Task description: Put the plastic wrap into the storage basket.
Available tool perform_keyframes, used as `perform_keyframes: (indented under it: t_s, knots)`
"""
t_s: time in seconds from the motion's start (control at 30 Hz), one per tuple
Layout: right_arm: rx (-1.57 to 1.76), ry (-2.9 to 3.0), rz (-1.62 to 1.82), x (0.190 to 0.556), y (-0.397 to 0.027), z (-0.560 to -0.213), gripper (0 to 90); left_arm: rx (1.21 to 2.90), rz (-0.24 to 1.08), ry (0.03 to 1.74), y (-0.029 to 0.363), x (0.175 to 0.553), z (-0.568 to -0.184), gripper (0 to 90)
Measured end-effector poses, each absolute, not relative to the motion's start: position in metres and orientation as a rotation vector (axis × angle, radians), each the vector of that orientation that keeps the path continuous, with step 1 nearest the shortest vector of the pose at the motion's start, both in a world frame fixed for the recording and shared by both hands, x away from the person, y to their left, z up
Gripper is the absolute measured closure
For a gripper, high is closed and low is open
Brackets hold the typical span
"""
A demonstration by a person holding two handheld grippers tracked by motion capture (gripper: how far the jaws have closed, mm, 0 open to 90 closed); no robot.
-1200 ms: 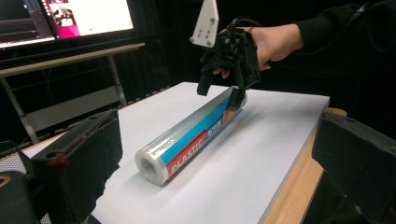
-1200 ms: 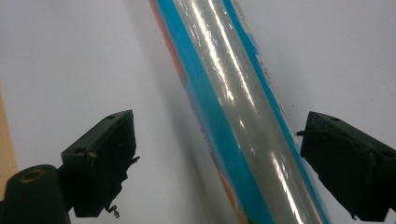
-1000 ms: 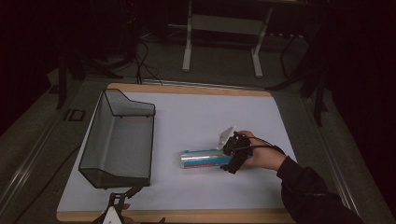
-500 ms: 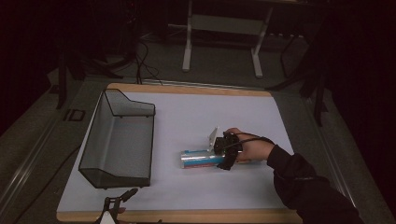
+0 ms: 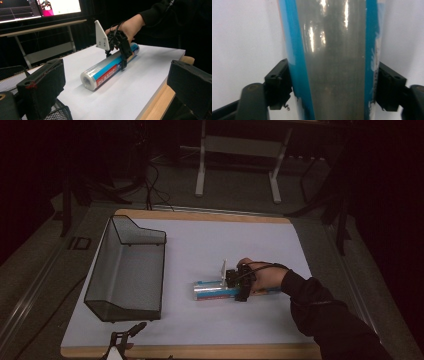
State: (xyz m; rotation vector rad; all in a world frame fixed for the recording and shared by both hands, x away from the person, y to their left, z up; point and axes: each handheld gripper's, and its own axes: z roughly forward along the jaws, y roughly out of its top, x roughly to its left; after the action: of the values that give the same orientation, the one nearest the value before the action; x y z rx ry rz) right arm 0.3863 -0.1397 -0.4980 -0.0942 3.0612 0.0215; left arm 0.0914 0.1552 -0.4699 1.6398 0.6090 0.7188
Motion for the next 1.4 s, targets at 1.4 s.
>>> perform_keyframes:
  t_s: [1.4]
  knots:
    - [-0.064, 2.999, -0.046, 0.380, -0.135, -0.501, 31.5, 1.646, 0.720, 0.588, 0.154, 0.092, -0.470, 2.6]
